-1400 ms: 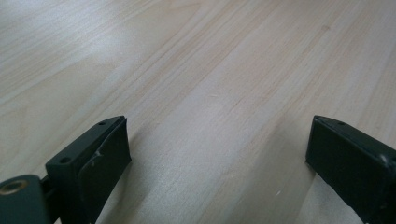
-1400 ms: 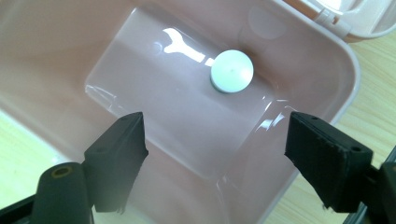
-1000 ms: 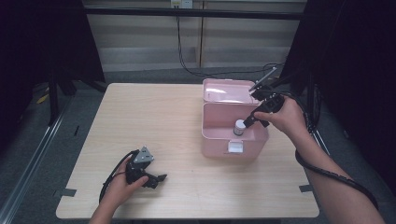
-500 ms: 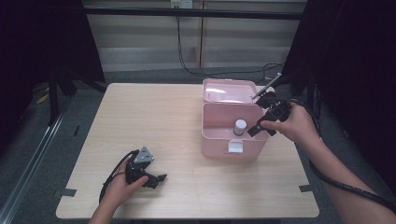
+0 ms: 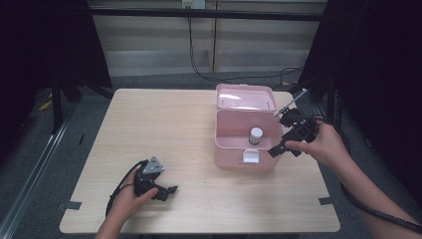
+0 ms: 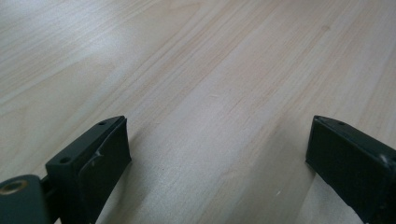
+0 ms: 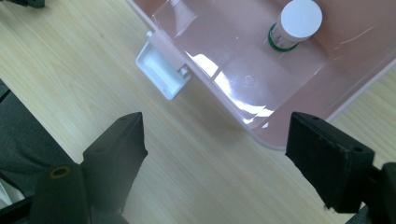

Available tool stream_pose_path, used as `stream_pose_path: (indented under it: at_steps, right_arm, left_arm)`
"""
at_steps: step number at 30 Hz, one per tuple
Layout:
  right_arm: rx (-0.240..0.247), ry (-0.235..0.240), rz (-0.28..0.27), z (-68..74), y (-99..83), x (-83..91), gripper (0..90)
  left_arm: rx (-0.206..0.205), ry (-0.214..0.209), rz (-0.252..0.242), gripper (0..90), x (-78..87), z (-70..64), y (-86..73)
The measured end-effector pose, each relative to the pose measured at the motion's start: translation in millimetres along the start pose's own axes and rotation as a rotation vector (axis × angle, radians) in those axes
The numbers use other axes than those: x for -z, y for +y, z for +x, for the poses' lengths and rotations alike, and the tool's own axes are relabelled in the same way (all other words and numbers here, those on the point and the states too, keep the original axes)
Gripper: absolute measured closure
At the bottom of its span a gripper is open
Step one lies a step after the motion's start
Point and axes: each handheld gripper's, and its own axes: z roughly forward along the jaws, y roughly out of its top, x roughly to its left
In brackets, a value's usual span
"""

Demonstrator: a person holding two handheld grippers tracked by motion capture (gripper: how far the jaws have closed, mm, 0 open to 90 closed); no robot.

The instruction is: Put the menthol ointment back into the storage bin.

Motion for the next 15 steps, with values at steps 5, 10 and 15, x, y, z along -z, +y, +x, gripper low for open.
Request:
stream_pose_path:
  at_steps: [5,10,15]
  right_arm:
    - [0.012,0.015,-0.003,2.6,-10.1,-1.4,19.4]
    - [0.018,0.037,-0.001,2.3,-26.2,-5.1,19.4]
    - [0.017,0.049,-0.001,0.1,-38.3,-10.9,19.4]
  left_arm:
    - [0.0,-0.001,0.0,5.7,0.0,0.0,0.0]
    - [-0.005,-0.003,0.007,5.7,0.3,0.3,0.0]
    - [-0.005,-0.003,0.007,5.7,0.4,0.3,0.0]
